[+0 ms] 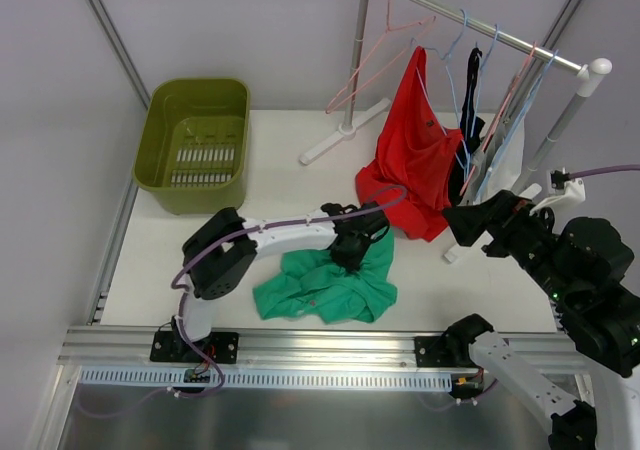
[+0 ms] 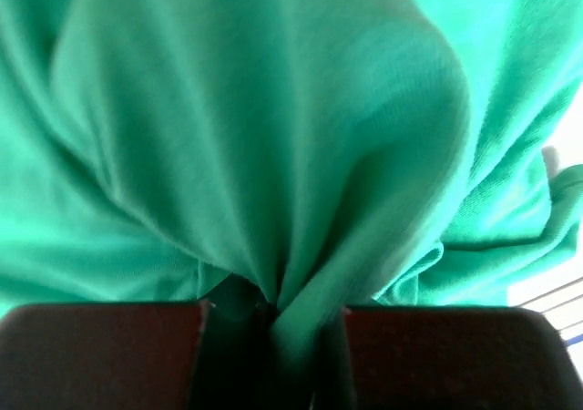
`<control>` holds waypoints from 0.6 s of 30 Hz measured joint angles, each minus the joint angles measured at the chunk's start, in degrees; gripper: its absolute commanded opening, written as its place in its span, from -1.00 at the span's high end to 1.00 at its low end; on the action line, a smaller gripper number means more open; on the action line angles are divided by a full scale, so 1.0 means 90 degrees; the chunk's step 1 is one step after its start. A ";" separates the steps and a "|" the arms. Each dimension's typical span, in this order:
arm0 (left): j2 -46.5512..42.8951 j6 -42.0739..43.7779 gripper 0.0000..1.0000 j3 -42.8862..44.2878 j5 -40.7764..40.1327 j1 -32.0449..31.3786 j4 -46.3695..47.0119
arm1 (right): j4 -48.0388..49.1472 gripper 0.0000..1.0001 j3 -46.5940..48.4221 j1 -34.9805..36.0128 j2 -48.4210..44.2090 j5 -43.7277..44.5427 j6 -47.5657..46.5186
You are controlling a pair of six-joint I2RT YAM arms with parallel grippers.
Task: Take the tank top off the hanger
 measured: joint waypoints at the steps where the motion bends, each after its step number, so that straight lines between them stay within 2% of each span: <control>1: -0.0223 -0.0015 1.00 -0.0204 -0.0063 0.0000 -0.0019 | -0.0015 -0.99 0.0066 0.0000 0.0036 0.0000 -0.0024; 5: -0.1804 -0.0034 1.00 -0.1030 -0.0510 0.0002 -0.0418 | 0.0000 -0.99 0.0291 0.0000 0.0206 0.0002 -0.0129; 9: -0.3886 0.0005 1.00 -0.0814 -0.1188 0.0002 -0.0860 | 0.0032 -0.99 0.0311 0.0000 0.0357 0.0007 -0.0202; 11: -0.4546 0.0068 1.00 -0.0151 -0.1666 0.0002 -0.1200 | 0.0066 -0.99 0.0311 0.0000 0.0459 0.0007 -0.0228; 13: -0.4760 0.0138 1.00 0.0755 -0.2125 0.0075 -0.1540 | 0.0121 -0.99 0.0318 0.0000 0.0571 0.0005 -0.0248; 15: -0.4665 0.0267 1.00 0.1734 -0.2387 0.0352 -0.1882 | 0.0185 -0.99 0.0350 0.0000 0.0695 0.0000 -0.0257; 18: -0.4228 0.0483 1.00 0.3067 -0.2518 0.1163 -0.2373 | 0.0335 -0.99 0.0381 0.0000 0.0843 -0.0061 -0.0272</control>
